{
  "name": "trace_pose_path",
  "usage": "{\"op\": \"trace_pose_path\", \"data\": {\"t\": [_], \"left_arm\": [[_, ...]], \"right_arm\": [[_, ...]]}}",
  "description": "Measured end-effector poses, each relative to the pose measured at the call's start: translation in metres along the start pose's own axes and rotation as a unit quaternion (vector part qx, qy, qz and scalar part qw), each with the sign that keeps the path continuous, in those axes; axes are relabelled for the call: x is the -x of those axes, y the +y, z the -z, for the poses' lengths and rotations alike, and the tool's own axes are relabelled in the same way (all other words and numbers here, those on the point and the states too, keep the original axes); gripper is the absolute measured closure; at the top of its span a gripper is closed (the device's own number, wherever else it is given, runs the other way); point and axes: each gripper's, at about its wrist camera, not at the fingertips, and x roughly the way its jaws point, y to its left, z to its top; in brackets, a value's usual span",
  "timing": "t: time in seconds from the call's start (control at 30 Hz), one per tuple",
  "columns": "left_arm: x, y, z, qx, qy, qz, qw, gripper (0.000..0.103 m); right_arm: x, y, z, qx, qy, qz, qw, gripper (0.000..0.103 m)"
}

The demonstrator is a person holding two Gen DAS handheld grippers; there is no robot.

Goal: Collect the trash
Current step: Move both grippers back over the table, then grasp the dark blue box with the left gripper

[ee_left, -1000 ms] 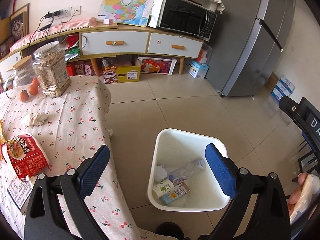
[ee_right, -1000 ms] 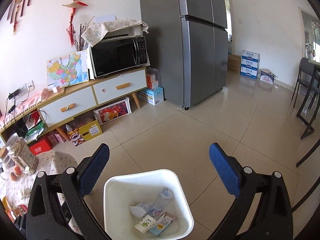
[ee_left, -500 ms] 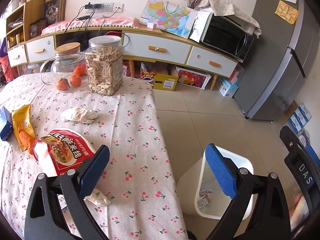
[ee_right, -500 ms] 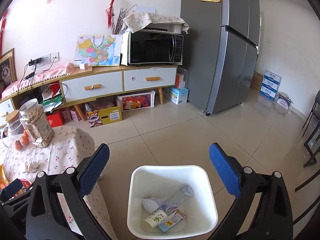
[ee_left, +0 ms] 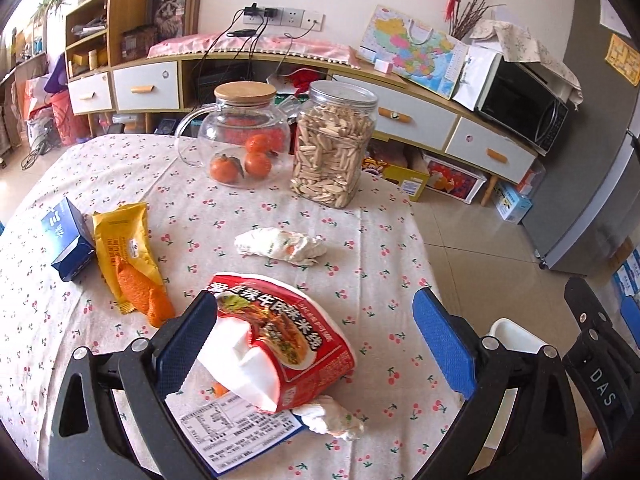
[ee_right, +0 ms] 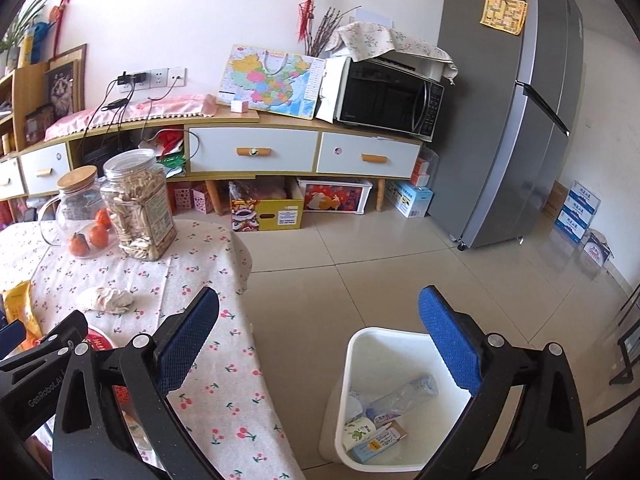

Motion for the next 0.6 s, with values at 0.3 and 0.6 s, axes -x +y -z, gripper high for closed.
{"op": "trace_pose_path", "data": {"t": [0.3, 0.6], "left_arm": [[-0.007, 0.075, -0.014, 0.03, -0.003, -0.073, 0.9969, 0.008], [-0.037, 0.166, -0.035, 0.085, 0.009, -0.175, 0.9809, 0.007]], "right_arm": [[0.007, 0.068, -0.002, 0.035, -0.009, -0.058, 0.998, 0.007], [0.003, 0.113, 0.007, 0.084, 0.006, -0.087, 0.993, 0.007]]}}
